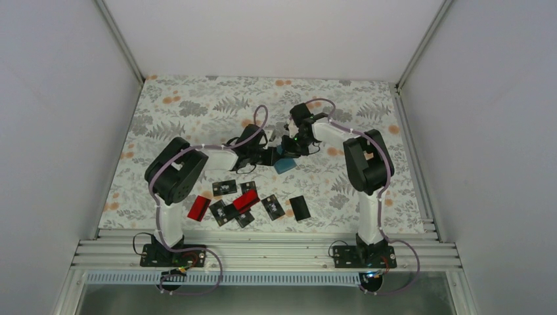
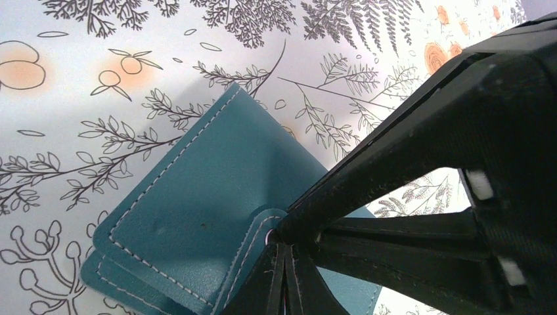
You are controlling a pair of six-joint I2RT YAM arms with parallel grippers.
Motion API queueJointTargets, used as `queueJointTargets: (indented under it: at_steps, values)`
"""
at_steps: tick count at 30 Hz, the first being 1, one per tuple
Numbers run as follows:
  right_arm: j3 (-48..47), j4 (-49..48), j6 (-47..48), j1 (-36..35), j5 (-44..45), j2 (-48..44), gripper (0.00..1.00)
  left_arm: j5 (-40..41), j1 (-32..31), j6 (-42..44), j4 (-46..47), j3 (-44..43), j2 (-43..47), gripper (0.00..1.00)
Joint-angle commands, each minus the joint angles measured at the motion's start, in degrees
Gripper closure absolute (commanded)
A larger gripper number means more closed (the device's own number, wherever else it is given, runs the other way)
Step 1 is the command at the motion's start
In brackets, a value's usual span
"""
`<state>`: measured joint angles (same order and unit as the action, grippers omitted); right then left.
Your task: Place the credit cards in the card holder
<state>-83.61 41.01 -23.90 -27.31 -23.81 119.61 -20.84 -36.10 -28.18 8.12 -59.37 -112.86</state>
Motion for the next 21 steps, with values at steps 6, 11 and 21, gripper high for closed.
queueJointTargets:
  at_steps: [6,11,21]
  values:
    - [3.9,3.9,0.6,-2.1,2.6,4.1,0.85,9.9,-2.0,-0.9,-12.8,1.2,-1.0,0.97]
    - [1.1,5.1,0.9,-2.1,2.6,1.1,0.7,10.6,-1.9,2.2,-18.4,-5.9,2.1,0.95]
    - [-1.1,5.8,1.1,-1.0,3.8,-8.5,0.44,11.1,-2.0,4.9,-23.8,-14.0,5.1,0.92]
